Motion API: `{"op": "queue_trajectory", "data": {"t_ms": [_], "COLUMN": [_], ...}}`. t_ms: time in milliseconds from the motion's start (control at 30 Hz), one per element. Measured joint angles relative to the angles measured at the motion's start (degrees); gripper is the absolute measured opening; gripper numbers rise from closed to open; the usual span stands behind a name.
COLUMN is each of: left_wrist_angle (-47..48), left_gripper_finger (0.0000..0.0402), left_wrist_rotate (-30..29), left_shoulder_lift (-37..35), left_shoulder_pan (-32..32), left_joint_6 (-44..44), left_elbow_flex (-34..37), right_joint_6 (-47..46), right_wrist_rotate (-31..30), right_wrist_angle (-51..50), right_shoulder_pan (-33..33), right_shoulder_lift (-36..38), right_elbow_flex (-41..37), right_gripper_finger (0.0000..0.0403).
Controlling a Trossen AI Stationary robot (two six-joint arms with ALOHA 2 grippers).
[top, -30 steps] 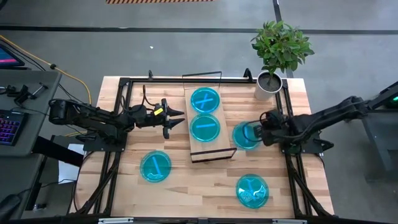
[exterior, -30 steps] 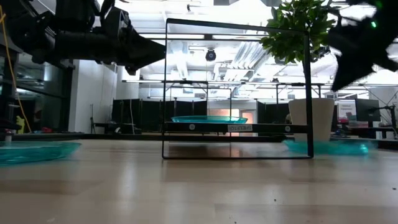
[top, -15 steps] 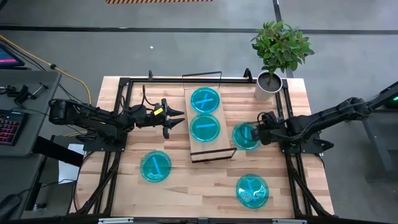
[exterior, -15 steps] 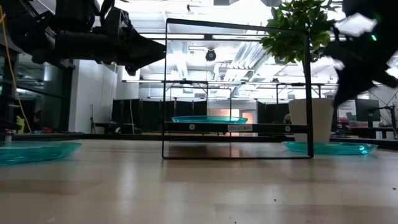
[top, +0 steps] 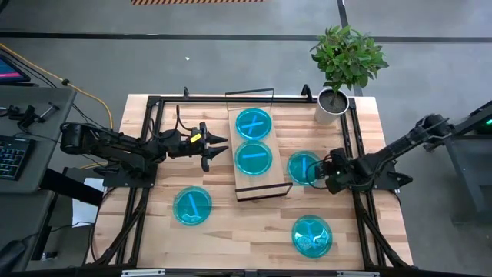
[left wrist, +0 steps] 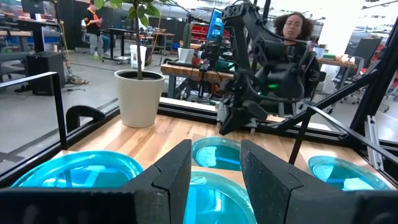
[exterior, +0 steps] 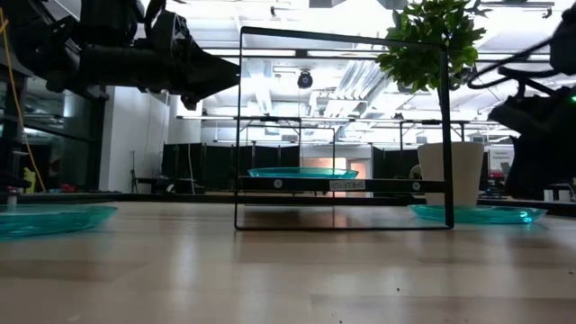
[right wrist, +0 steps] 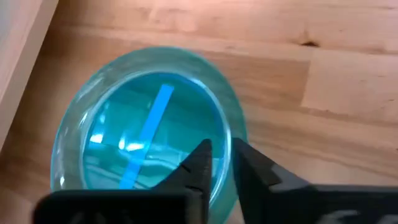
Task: Place and stack plates onto a shelf
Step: Stack the blue plate on top of the blue plate on the shelf
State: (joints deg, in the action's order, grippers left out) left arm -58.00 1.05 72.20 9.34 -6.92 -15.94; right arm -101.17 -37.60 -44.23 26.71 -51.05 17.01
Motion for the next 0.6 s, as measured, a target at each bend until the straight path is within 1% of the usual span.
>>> {"op": "queue_trajectory", "data": {"t_ms": [167,333,433,600], "left_wrist_angle": [0.0,0.0,0.0,0.0], "left_gripper_finger": [0.0129,0.0129,0.0129,0.0129], "left_wrist_rotate": [0.0,0.0,0.0,0.0], "left_shoulder_lift": [0.0,0.0,0.0,0.0], "left_shoulder_pan": [0.0,0.0,0.0,0.0], "left_joint_6": [-0.1,-0.5,-0.5,-0.5], "left_elbow_flex": [0.0,0.0,0.0,0.0], "right_joint_6": [-5.2,-8.4,-6.9,-6.5], "right_wrist_rotate": [-3.3,-4.3,-5.9,-7.7], "right_wrist_angle": [1.1,7.9,10.5,12.8], "right_shoulder_pan": [0.4,0.2,-0.2,-0.4], "right_shoulder_lift": [0.0,-0.7,-2.5,-5.4], "right_elbow_flex": [-2.6,-6.2,-6.4,-6.2], "right_gripper_finger": [0.0112,0.0159,0.0172,0.0171]}}
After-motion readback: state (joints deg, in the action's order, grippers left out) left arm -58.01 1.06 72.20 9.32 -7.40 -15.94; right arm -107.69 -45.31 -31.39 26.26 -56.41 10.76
